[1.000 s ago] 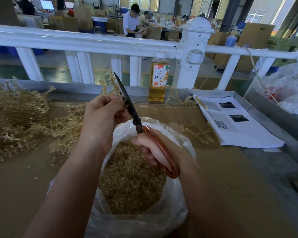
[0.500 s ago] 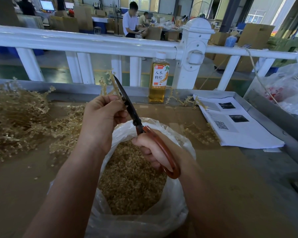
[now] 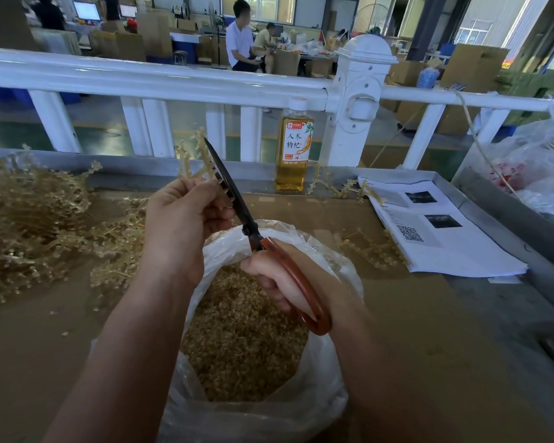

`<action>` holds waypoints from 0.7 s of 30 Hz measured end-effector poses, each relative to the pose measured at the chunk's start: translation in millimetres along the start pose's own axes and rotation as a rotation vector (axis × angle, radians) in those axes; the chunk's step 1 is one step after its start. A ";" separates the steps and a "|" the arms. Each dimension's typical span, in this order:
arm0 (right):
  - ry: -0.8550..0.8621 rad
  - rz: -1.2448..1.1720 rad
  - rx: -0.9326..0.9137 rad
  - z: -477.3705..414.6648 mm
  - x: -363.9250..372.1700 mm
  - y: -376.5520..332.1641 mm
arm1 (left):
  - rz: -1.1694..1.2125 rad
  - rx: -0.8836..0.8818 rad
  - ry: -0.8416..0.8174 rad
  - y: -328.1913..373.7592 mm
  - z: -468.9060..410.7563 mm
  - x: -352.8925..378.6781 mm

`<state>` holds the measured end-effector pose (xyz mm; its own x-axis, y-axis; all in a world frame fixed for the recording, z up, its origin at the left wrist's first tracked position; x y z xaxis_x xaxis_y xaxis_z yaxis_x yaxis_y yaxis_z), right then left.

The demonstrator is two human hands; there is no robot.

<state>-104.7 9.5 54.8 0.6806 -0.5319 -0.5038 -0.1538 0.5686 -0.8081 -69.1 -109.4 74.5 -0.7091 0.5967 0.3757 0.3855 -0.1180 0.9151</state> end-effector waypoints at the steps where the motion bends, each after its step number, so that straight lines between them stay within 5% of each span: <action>1: 0.003 -0.005 -0.008 -0.7 0.5 0.3 | 0.003 -0.002 -0.002 0.2 0.2 0.3; 21: -0.009 0.036 -0.076 1.4 -0.3 -2.6 | -0.038 -0.006 0.021 -2.3 -1.1 -2.9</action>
<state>-103.5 9.1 57.4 0.6799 -0.5064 -0.5303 -0.2319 0.5376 -0.8107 -68.6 -111.7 71.5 -0.7355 0.5837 0.3440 0.3551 -0.1003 0.9294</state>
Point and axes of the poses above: each hand's wrist, its own z-axis away from the middle knuckle, its own x-axis out of the palm, y = z × x, the point moved 6 cm from there along -z, towards the middle knuckle, and after that the axes turned 7 degrees about y, right-handed, at the moved point
